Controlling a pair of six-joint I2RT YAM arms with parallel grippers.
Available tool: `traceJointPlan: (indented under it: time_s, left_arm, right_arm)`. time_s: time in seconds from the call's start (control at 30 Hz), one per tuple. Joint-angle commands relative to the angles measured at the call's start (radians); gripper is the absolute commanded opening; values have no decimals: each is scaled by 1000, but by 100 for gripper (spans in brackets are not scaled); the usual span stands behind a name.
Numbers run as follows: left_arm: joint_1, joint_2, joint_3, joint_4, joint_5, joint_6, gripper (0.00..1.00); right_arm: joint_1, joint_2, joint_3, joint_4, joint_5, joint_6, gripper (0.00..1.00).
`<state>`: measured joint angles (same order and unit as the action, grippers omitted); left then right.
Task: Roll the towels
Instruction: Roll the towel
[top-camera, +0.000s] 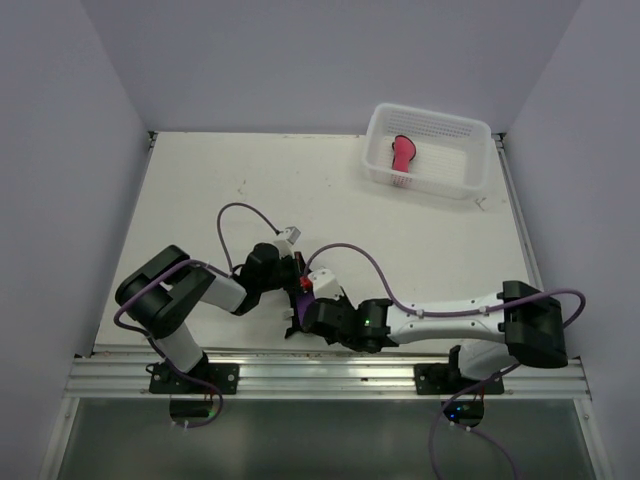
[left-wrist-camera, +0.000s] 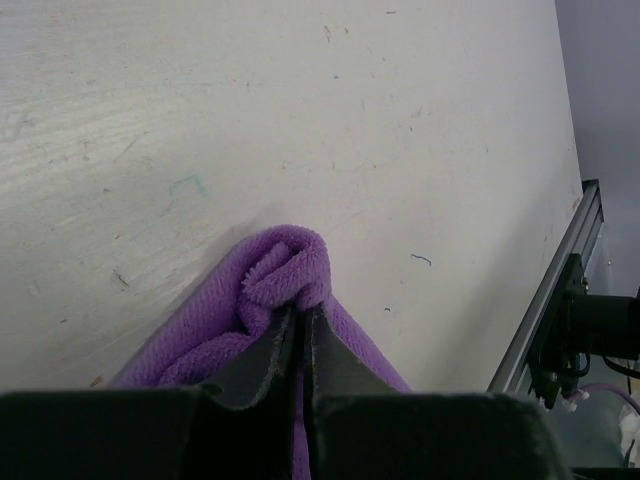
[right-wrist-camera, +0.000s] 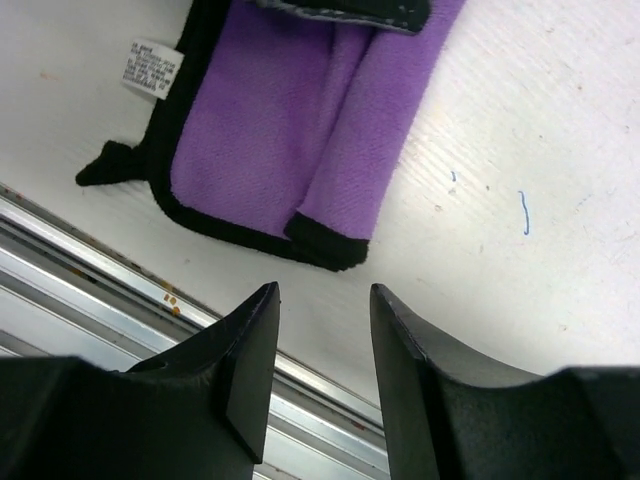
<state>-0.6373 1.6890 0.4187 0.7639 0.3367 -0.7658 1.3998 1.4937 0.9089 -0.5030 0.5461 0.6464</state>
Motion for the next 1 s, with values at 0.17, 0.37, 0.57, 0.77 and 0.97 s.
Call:
traceJointPlan:
  time_s: [0.17, 0.37, 0.57, 0.77, 0.97]
  left_arm:
    - [14, 43, -38, -98, -128, 69, 0]
    - [14, 40, -49, -97, -131, 68, 0]
    - [13, 41, -60, -87, -137, 65, 0]
    - [11, 51, -61, -77, -131, 59, 0]
    - [8, 58, -61, -72, -130, 57, 0]
  right_arm:
    - [-125, -252, -174, 139, -95, 189, 48]
    - [-280, -346, -373, 380, -334, 383, 49]
    - [-366, -293, -505, 673, -501, 532, 49]
    - [-383, -282, -551, 764, -503, 585, 50]
    - [-387, -355, -556, 651, -417, 578, 49]
